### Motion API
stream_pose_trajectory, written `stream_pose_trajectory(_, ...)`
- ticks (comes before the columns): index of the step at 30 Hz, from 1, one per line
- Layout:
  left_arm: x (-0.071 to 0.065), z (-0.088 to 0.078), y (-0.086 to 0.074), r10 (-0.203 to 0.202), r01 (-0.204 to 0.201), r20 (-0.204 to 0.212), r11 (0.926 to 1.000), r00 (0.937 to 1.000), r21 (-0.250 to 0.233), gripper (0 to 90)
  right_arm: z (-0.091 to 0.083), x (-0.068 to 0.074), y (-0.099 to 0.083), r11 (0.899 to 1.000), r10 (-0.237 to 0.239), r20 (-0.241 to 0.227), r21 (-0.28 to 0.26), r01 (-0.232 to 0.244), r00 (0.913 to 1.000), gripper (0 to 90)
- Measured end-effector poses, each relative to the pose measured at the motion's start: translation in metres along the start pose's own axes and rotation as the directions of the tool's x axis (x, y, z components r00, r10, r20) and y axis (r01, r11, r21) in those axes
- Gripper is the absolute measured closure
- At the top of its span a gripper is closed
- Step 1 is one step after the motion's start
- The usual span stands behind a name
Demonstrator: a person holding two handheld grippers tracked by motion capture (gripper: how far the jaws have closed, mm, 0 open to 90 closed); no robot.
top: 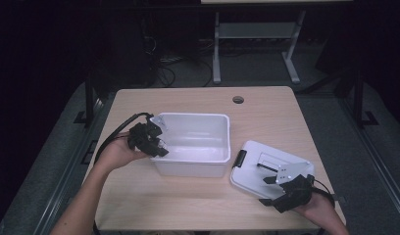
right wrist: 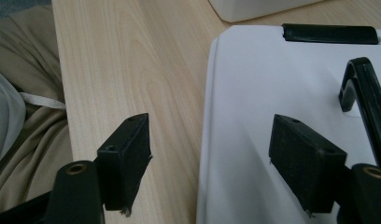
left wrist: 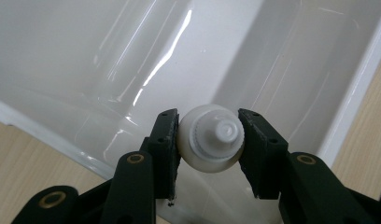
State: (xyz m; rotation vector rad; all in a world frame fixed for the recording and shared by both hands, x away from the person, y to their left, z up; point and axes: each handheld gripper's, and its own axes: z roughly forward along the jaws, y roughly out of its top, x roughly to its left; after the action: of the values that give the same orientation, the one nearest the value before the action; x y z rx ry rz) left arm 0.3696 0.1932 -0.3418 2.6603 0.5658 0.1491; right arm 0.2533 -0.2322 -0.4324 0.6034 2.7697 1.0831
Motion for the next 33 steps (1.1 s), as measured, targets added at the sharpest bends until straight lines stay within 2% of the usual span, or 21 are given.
stream_pose_trajectory(9,0.0,0.0,0.0,0.002,-0.002,-0.002,1.0,1.0,-0.001,59.4,0.0,0.0,0.0,1.0,0.0,0.0,0.001,0.0,1.0,28.7)
stream_pose_trajectory(14,0.001,-0.005,0.0,-0.008,0.008,-0.007,0.9995,0.9999,-0.032,58.4,-0.001,-0.001,0.0,1.0,-0.009,0.001,-0.003,0.009,1.0,28.7)
stream_pose_trajectory(22,0.001,-0.01,-0.002,-0.006,0.006,-0.012,0.9994,0.9999,-0.034,59.3,-0.001,0.0,0.0,1.0,-0.003,0.0,0.001,0.003,1.0,28.7)
stream_pose_trajectory(29,-0.002,-0.02,-0.003,-0.004,0.004,-0.019,0.9988,0.9998,-0.049,59.0,0.0,-0.001,0.0,1.0,-0.008,0.003,0.002,0.008,1.0,28.6)
stream_pose_trajectory(33,-0.004,-0.029,-0.003,0.009,-0.011,-0.03,0.9986,0.9995,-0.051,58.3,0.0,-0.001,0.0,1.0,-0.009,0.004,0.002,0.009,1.0,28.6)
